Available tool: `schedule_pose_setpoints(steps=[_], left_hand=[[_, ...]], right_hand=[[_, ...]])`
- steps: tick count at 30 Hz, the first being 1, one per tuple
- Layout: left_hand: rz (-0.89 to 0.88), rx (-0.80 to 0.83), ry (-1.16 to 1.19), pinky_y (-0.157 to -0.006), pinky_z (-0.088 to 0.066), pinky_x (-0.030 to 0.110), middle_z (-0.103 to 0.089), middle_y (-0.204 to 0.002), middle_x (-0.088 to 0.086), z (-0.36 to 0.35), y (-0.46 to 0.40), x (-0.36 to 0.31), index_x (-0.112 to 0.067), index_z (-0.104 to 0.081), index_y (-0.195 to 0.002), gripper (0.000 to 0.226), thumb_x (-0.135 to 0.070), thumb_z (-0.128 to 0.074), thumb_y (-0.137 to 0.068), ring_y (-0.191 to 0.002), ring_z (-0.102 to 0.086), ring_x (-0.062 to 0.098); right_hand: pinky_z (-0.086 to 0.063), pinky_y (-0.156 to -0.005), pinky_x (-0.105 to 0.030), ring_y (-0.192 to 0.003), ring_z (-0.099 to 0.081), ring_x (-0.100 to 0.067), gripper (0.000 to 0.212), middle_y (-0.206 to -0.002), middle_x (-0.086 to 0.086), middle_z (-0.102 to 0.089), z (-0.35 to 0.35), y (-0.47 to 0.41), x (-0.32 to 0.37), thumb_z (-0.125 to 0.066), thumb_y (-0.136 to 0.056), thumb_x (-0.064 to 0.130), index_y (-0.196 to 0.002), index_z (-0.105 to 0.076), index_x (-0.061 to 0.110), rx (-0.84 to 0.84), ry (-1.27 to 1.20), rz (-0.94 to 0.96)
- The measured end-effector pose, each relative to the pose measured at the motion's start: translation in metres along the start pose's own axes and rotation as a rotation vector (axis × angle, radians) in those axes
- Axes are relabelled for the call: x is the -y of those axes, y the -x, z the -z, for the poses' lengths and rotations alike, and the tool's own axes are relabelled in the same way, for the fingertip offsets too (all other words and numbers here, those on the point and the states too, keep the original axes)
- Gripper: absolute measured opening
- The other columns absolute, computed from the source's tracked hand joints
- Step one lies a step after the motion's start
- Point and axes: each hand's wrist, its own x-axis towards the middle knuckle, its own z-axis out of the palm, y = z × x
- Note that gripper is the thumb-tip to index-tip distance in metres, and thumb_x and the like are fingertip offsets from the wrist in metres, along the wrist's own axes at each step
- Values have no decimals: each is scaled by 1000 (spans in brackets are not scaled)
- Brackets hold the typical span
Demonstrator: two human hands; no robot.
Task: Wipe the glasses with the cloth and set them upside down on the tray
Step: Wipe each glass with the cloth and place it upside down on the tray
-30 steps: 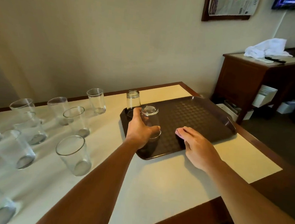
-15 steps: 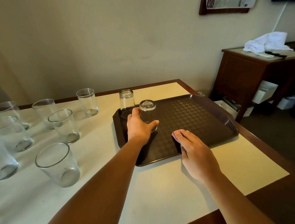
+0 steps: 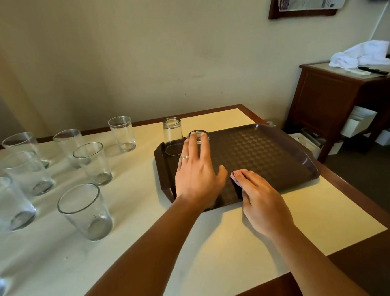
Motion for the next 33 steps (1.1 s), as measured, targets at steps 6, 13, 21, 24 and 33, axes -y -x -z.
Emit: schedule_pose_setpoints(steps=[6,13,21,24,33], left_hand=[[-174,153,-341,-129,-7,46,0,-175,11,5,-27,11,-13,1,-166,88,-65,-36,-104,-162,2,30],[-254,239,-478,-128,-4,50,-3,-176,5,13,-73,24,-19,-4,-167,88,-67,-39,-103,-162,-2,27],[-261,329,-550,-127,4,55,8,-176,3,16,-111,44,-18,7,-167,98,-74,-38,-99,-162,6,24],[-282,330,-602,-129,4,55,5,-176,4,19,-122,45,-18,5,-167,98,-74,-39,-99,-162,3,25],[-238,316,-538,-130,-12,56,4,-176,2,12,-133,61,-23,5,-167,102,-73,-48,-96,-162,-1,31]], right_hand=[[-48,-95,-27,-116,-69,-28,48,-131,-8,-70,-1,0,1,-77,-85,7,-132,-68,10,-6,11,-6],[-55,-92,-30,-117,-69,-26,47,-132,-6,-69,-4,-1,-2,-76,-87,7,-133,-68,12,8,11,-1],[-57,-92,-32,-118,-68,-25,46,-132,-6,-69,-4,-1,-3,-75,-87,6,-132,-69,11,2,-5,8],[-58,-92,-33,-119,-68,-25,44,-131,-6,-69,-5,-1,-3,-72,-88,7,-132,-69,10,2,-9,12],[-61,-92,-36,-119,-68,-25,45,-132,-6,-69,-5,-1,-4,-49,-94,22,-133,-68,10,-11,-19,18]])
